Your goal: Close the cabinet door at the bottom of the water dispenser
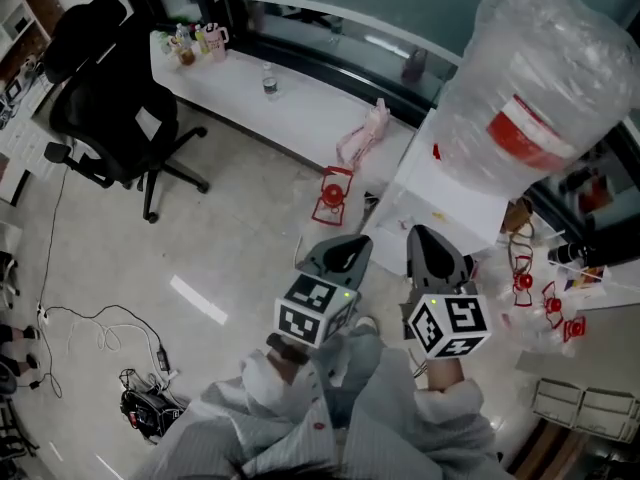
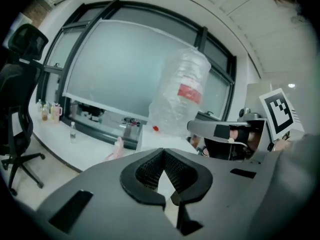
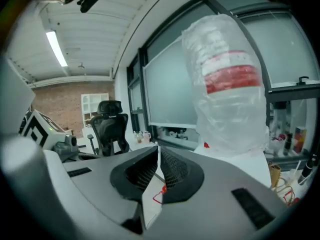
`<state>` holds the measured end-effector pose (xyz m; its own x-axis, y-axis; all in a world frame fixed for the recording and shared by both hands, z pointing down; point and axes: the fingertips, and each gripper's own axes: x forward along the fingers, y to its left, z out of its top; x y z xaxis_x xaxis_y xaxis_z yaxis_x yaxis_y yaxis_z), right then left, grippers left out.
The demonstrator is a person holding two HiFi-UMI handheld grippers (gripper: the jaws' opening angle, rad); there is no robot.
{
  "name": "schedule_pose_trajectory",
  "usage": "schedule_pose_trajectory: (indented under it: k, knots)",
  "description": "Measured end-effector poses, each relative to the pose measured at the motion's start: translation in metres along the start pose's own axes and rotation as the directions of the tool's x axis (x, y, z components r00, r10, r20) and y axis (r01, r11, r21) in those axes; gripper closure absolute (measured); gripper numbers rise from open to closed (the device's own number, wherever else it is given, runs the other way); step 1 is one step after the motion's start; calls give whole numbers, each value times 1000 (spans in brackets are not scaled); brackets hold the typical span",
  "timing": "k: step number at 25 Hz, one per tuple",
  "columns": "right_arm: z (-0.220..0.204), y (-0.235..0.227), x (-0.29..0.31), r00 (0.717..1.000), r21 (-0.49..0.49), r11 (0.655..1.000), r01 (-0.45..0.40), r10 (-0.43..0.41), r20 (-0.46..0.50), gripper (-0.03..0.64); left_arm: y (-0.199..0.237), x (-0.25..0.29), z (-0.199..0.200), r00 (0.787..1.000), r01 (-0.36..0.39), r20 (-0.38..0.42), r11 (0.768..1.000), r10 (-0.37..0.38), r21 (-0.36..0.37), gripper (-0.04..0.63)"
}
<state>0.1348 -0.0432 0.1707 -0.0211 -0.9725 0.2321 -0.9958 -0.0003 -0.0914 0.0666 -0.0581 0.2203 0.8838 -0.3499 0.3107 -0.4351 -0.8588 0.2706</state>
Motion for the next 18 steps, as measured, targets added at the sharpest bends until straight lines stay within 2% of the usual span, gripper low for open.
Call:
schedule_pose_trajectory:
  k: [6,12,18]
  knots:
    - [43,26,-37,994,-17,998,-64,65,91,598,-32,-30,48,995,48,83,997,-54,66,584]
    - [58,42,-59,986,-21,992,-125,127,106,603,-56,-57,69,991,61,111,989,-76,132,584]
    - [64,53,-67,980,-38,986,-164,167,104,603,-65,-70,81,988,51,139,986,-73,160,584]
